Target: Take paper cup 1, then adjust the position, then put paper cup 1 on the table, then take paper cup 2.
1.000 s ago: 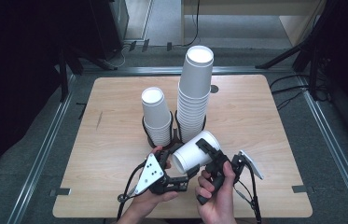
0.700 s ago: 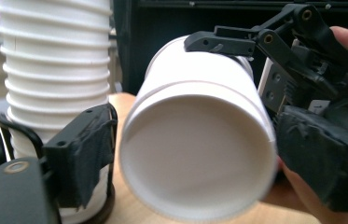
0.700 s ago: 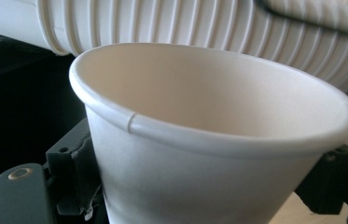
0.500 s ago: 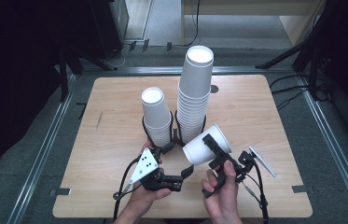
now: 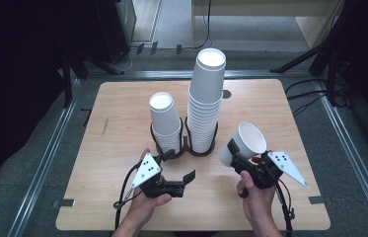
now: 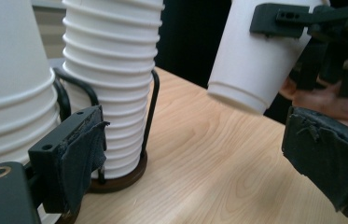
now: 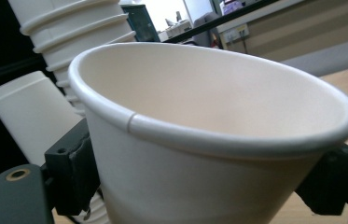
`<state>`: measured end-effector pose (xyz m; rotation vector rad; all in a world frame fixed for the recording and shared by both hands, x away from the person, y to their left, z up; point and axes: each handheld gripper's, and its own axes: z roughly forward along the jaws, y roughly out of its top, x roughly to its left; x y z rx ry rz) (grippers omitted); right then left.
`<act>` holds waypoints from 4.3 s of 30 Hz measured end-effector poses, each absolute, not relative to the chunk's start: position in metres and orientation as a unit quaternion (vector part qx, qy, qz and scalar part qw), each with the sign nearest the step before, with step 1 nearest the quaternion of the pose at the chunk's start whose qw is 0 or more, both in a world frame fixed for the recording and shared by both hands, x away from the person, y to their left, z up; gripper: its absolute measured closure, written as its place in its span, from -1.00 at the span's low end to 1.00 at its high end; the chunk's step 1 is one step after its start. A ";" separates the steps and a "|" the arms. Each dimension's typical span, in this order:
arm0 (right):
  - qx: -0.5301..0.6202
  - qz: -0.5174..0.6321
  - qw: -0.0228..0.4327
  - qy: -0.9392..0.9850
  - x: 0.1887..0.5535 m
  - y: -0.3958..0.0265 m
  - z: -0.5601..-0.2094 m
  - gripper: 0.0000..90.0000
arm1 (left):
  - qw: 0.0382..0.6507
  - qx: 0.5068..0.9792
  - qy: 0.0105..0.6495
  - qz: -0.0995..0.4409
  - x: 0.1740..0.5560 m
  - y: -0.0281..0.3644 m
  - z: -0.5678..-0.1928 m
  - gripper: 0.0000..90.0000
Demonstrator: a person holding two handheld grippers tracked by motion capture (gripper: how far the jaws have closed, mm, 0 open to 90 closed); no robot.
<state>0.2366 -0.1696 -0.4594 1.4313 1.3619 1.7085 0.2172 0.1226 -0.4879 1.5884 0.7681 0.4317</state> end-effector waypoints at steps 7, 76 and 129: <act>0.479 0.594 0.345 0.547 0.244 -0.176 -0.458 -0.68 | 0.597 0.680 0.373 0.202 0.217 0.148 -0.502 -0.85; 0.509 0.476 0.436 0.569 0.364 -0.220 -0.532 -0.69 | 0.555 0.652 0.463 0.230 0.215 0.218 -0.540 -0.85; 0.502 0.469 0.406 0.603 0.346 -0.236 -0.535 -1.00 | 0.554 0.654 0.461 0.231 0.214 0.214 -0.538 -0.85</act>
